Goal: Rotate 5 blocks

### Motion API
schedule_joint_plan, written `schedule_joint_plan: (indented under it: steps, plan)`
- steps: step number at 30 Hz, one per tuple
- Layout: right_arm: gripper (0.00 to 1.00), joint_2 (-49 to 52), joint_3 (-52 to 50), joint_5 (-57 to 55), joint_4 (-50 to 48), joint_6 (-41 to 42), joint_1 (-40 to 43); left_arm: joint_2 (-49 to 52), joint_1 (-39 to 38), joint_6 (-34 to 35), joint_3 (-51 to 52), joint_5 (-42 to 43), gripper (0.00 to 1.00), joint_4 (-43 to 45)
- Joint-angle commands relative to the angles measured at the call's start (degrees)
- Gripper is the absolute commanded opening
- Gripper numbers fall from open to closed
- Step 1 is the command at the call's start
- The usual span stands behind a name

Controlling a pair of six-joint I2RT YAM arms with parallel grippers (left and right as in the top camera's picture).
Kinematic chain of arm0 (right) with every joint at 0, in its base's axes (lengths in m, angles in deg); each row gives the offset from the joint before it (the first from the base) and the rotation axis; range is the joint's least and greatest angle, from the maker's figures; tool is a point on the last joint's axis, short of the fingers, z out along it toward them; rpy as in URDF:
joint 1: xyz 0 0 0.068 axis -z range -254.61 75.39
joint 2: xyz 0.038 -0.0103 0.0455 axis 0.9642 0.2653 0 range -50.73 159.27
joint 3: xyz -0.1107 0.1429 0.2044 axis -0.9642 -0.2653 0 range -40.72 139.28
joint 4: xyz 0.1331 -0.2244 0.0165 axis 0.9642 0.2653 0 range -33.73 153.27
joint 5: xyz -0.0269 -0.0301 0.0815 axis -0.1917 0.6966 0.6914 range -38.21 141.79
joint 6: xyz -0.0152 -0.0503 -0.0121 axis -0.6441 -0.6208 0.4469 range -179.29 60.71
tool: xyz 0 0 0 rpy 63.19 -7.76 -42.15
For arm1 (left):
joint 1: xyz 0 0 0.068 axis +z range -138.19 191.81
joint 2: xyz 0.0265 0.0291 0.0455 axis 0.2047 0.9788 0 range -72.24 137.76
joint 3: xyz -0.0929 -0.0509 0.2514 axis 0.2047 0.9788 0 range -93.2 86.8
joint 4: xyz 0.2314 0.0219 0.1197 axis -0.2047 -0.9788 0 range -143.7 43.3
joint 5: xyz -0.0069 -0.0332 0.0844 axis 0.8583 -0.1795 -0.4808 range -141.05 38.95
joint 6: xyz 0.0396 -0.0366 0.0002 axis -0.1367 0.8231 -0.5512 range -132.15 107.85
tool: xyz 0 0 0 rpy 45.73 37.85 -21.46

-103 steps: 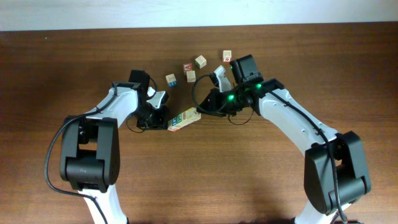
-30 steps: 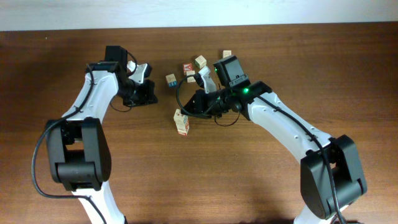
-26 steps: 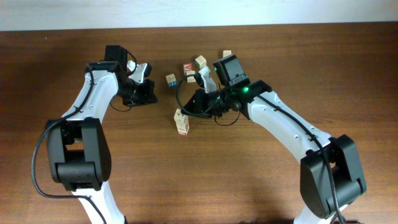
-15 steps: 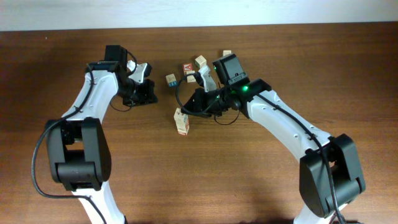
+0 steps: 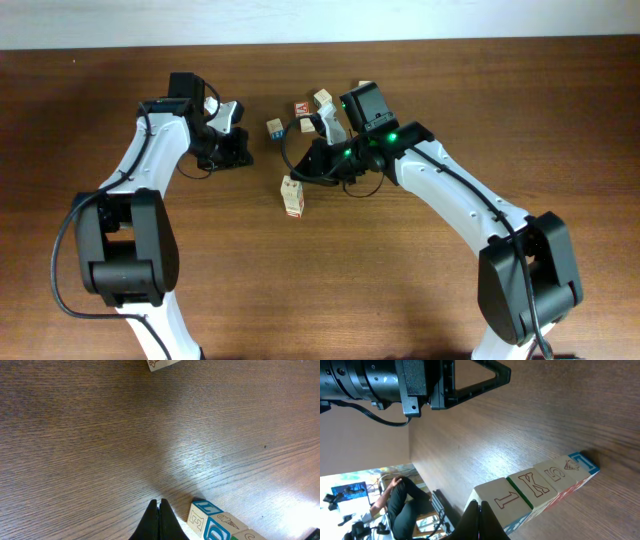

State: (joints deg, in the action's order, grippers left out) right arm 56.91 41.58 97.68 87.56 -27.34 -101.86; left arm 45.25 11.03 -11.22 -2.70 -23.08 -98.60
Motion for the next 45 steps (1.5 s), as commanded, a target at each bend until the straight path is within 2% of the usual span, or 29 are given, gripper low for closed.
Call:
schedule_joint_plan:
  steps: [1, 14, 18, 21, 24, 29, 32, 35, 36, 37, 38, 39, 40, 42, 43, 44, 45]
  plan:
    - [0.04, 0.11, 1.29, 1.14, 0.02, 0.52, -0.11, 0.13, 0.09, -0.52, -1.16, -0.39, 0.0, -0.2]
    - [0.04, -3.04, 3.87, 0.87, -0.37, 0.0, 0.02, 0.09, 0.11, -0.52, -2.4, -0.42, 0.0, -0.74]
    - [0.04, -3.54, 8.13, 0.31, 4.55, -3.56, 1.25, -0.9, 0.2, -2.54, -9.05, -0.79, 0.0, -8.24]
    - [0.04, -4.92, 14.75, -5.7, 15.06, -8.9, 3.89, -3.76, 0.2, -3.15, -17.31, -6.51, 0.0, -15.47]
    - [0.04, -6.82, 19.69, -12.59, 23.21, -12.33, 5.95, -8.57, 0.22, -3.02, -22.75, -11.23, 0.0, -19.15]
    - [0.04, -11.78, 23.89, -31.78, 35.47, -13.79, 7.91, -19.89, 0.2, 4.39, -24.33, -25.64, 0.0, -20.46]
    - [0.04, -15.28, 23.89, -39.58, 38.88, -13.73, 8.24, -26.21, 0.2, 6.67, -24.33, -31.63, 0.0, -21.31]
    - [0.05, -19.02, 23.89, -45.0, 40.61, -13.68, 8.24, -30.84, 0.2, 6.82, -24.33, -32.06, 0.0, -21.9]
    - [0.06, -20.44, 23.89, -46.56, 41.09, -13.4, 8.26, -31.76, 0.2, 6.82, -24.33, -32.06, 0.0, -21.94]
    - [0.13, -21.79, 23.89, -48.17, 41.55, -13.0, 8.26, -32.94, 0.2, 6.8, -24.33, -32.06, 0.02, -22.08]
    - [0.17, -23.23, 23.89, -49.53, 41.92, -12.83, 8.26, -33.53, 0.2, 6.8, -24.33, -32.06, 0.06, -22.32]
    - [0.24, -24.61, 23.89, -50.53, 42.29, -12.83, 8.26, -34.1, 0.2, 6.8, -24.33, -32.06, 0.16, -22.6]
    - [0.32, -26.03, 23.89, -51.28, 42.64, -12.87, 8.26, -34.4, 0.2, 6.8, -24.33, -32.06, 0.35, -22.99]
    - [0.44, -28.28, 23.89, -52.5, 43.36, -12.87, 8.26, -34.38, 0.2, 6.8, -24.3, -32.06, 0.94, -23.71]
    - [0.5, -29.38, 23.89, -53.0, 43.85, -12.87, 8.24, -34.21, 0.2, 6.8, -24.24, -32.06, 0.99, -23.85]
    - [0.63, -30.93, 23.89, -53.9, 44.63, -12.87, 8.26, -34.07, 0.2, 6.8, -24.24, -32.06, 0.99, -23.85]
    - [0.94, -32.3, 23.89, -54.82, 45.38, -12.87, 8.26, -34.03, 0.2, 6.8, -24.24, -32.06, 0.99, -23.85]
